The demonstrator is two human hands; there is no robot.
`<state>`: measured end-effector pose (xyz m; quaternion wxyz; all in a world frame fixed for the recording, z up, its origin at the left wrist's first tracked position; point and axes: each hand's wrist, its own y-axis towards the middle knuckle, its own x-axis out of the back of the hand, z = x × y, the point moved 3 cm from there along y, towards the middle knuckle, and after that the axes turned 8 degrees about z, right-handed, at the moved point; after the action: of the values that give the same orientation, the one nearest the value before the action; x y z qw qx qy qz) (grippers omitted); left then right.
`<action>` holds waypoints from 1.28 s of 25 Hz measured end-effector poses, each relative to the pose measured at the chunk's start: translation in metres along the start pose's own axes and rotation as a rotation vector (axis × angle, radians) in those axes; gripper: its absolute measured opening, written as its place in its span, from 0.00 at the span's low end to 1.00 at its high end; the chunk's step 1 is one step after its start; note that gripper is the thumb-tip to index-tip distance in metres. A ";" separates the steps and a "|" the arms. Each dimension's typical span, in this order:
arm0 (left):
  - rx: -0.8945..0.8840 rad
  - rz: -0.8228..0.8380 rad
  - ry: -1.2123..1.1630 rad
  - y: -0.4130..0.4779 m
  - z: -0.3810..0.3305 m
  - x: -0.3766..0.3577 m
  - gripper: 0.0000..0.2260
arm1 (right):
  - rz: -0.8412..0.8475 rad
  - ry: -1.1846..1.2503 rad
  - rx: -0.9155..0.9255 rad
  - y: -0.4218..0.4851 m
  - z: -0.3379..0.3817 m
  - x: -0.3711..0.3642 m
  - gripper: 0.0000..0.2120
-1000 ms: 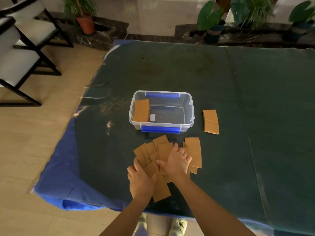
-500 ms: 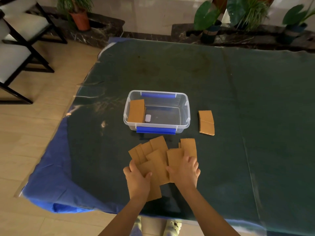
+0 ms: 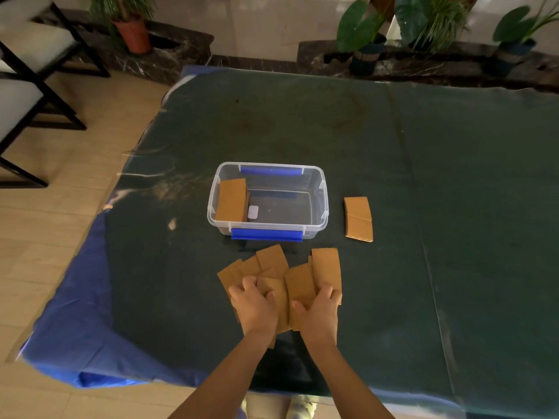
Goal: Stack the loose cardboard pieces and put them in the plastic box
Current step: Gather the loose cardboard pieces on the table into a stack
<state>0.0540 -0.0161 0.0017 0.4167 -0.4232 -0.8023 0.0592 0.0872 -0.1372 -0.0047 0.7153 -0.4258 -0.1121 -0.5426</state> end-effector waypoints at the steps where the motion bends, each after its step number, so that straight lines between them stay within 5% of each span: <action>1: 0.015 0.013 -0.010 0.001 0.000 0.000 0.16 | 0.001 0.048 0.030 0.000 0.000 0.000 0.21; 10: 0.061 -0.002 -0.043 0.005 -0.003 0.001 0.15 | -0.115 0.361 0.047 0.020 -0.013 0.039 0.09; 16: -0.063 -0.032 -0.144 0.004 -0.018 0.004 0.17 | -0.035 -0.029 -0.160 0.064 -0.014 0.054 0.29; 23: -0.124 0.110 -0.234 0.010 -0.045 -0.016 0.23 | 0.060 0.010 -0.260 0.069 -0.003 0.043 0.39; 32: -0.182 0.258 -0.182 0.019 -0.052 -0.045 0.27 | 0.209 0.208 -0.078 0.063 -0.008 0.038 0.12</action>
<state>0.1162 -0.0502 -0.0011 0.2912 -0.5515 -0.7779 0.0773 0.1542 -0.1655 -0.0168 0.7587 -0.4040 0.0286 -0.5102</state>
